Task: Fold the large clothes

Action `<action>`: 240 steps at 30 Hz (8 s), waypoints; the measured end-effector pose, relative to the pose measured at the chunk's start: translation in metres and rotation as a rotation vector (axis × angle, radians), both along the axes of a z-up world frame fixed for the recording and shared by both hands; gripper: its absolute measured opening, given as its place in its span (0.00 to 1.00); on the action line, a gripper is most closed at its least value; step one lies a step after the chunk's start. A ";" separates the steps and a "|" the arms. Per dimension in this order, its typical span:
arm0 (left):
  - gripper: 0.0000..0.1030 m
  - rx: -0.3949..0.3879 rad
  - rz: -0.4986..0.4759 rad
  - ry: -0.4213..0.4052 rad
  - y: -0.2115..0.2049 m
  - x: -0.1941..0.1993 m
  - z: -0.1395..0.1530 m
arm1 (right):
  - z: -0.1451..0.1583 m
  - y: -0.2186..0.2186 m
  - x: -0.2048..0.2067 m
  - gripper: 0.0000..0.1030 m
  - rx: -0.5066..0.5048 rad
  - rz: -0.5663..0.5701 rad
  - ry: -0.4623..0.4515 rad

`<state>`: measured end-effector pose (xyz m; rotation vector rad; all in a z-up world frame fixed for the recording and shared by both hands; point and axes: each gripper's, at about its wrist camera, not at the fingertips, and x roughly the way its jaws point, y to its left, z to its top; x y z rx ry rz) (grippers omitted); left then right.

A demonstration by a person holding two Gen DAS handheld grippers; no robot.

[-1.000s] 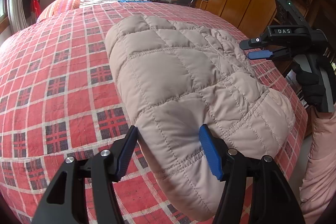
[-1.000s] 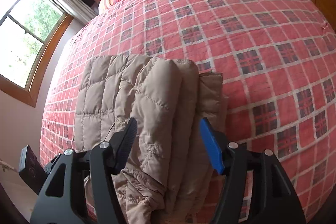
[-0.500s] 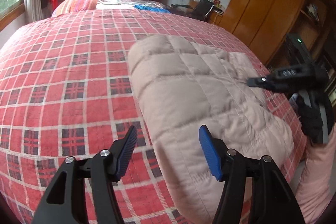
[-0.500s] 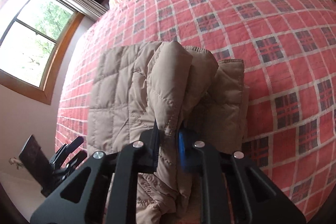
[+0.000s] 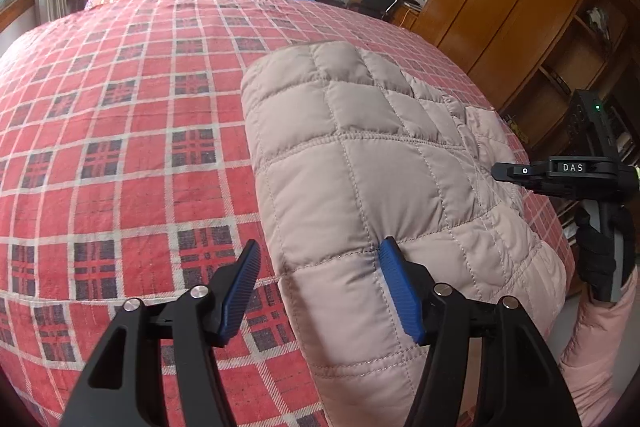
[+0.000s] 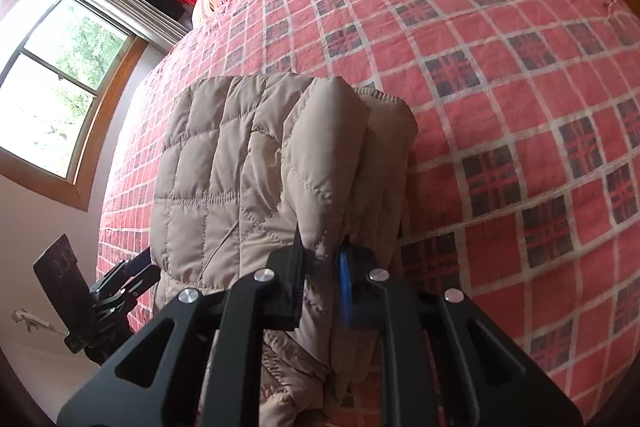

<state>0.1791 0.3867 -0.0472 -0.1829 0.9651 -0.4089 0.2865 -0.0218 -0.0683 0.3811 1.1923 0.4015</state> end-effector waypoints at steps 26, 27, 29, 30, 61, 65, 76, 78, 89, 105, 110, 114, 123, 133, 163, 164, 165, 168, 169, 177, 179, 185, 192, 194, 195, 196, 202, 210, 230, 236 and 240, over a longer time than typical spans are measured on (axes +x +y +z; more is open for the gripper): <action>0.72 -0.195 -0.102 0.180 0.000 0.014 -0.032 | -0.014 0.004 -0.014 0.36 -0.044 -0.032 -0.012; 0.73 -0.192 -0.100 0.178 0.002 0.012 -0.030 | -0.011 0.002 -0.018 0.40 -0.047 -0.036 -0.020; 0.73 -0.177 -0.098 0.166 0.006 0.004 -0.024 | -0.003 -0.003 -0.032 0.41 -0.051 -0.048 -0.042; 0.72 -0.166 -0.096 0.158 0.009 -0.001 -0.021 | 0.002 -0.006 -0.044 0.41 -0.036 -0.042 -0.049; 0.74 0.105 -0.019 0.019 0.001 -0.061 -0.016 | -0.053 0.018 -0.139 0.08 0.068 0.050 0.068; 0.73 0.103 -0.011 0.013 0.002 -0.065 -0.012 | -0.037 0.035 -0.136 0.13 0.016 0.059 0.048; 0.72 0.031 -0.017 0.021 0.012 -0.058 0.002 | 0.010 0.043 -0.136 0.57 -0.038 -0.003 -0.059; 0.72 0.003 -0.005 0.030 0.019 -0.052 0.004 | 0.012 0.038 -0.130 0.64 -0.026 -0.015 -0.067; 0.75 -0.238 -0.074 0.136 0.041 0.000 -0.013 | -0.017 -0.001 -0.077 0.77 0.186 0.015 -0.020; 0.89 -0.431 -0.240 0.226 0.011 0.039 -0.052 | -0.067 0.024 -0.041 0.89 0.436 0.134 0.047; 0.84 -0.447 -0.246 0.218 0.007 0.040 -0.055 | -0.061 0.055 -0.036 0.76 0.384 0.181 0.017; 0.62 -0.459 -0.240 0.195 0.018 0.033 -0.053 | -0.050 0.062 -0.034 0.53 0.383 0.188 -0.004; 0.50 -0.525 -0.240 0.068 0.044 0.018 -0.016 | 0.000 0.089 -0.043 0.40 0.317 0.234 -0.124; 0.50 -0.517 -0.096 -0.038 0.130 0.048 0.004 | 0.032 0.188 0.033 0.40 0.267 0.329 -0.165; 0.77 -0.155 0.192 -0.014 0.179 0.029 -0.013 | 0.009 0.203 0.024 0.89 -0.014 0.234 -0.167; 0.77 -0.129 0.211 -0.018 0.177 0.019 -0.010 | 0.011 0.203 0.016 0.90 -0.039 0.224 -0.173; 0.77 -0.101 0.229 -0.019 0.173 0.012 -0.007 | 0.014 0.201 0.002 0.90 -0.072 0.212 -0.183; 0.78 -0.017 0.285 -0.033 0.161 -0.019 -0.001 | 0.018 0.202 -0.034 0.91 -0.143 0.172 -0.220; 0.78 0.008 0.296 -0.037 0.158 -0.028 0.001 | 0.018 0.202 -0.045 0.91 -0.175 0.150 -0.232; 0.79 0.104 0.362 -0.051 0.142 -0.083 0.009 | 0.016 0.208 -0.117 0.92 -0.279 0.048 -0.277; 0.79 0.127 0.378 -0.063 0.138 -0.096 0.013 | 0.020 0.210 -0.131 0.92 -0.296 0.030 -0.291; 0.80 0.181 0.399 -0.070 0.128 -0.126 0.021 | 0.033 0.218 -0.156 0.92 -0.369 -0.012 -0.323; 0.80 0.233 0.422 -0.121 0.118 -0.158 0.035 | 0.041 0.219 -0.182 0.92 -0.418 -0.052 -0.356; 0.80 0.257 0.433 -0.137 0.115 -0.165 0.038 | 0.044 0.221 -0.190 0.92 -0.426 -0.055 -0.369; 0.80 0.262 0.435 -0.141 0.114 -0.168 0.039 | 0.045 0.220 -0.192 0.92 -0.430 -0.054 -0.372; 0.80 0.263 0.436 -0.143 0.113 -0.171 0.040 | 0.047 0.221 -0.195 0.92 -0.434 -0.057 -0.374; 0.80 0.271 0.453 -0.162 0.111 -0.187 0.046 | 0.055 0.221 -0.211 0.92 -0.459 -0.074 -0.400; 0.80 0.302 0.463 -0.202 0.105 -0.201 0.056 | 0.064 0.220 -0.227 0.92 -0.459 -0.085 -0.427; 0.80 0.318 0.454 -0.217 0.099 -0.207 0.059 | 0.063 0.220 -0.231 0.92 -0.456 -0.082 -0.417; 0.80 0.319 0.451 -0.217 0.099 -0.207 0.059 | 0.062 0.220 -0.230 0.92 -0.457 -0.080 -0.415; 0.80 0.318 0.447 -0.213 0.100 -0.207 0.058 | 0.062 0.220 -0.230 0.92 -0.458 -0.078 -0.414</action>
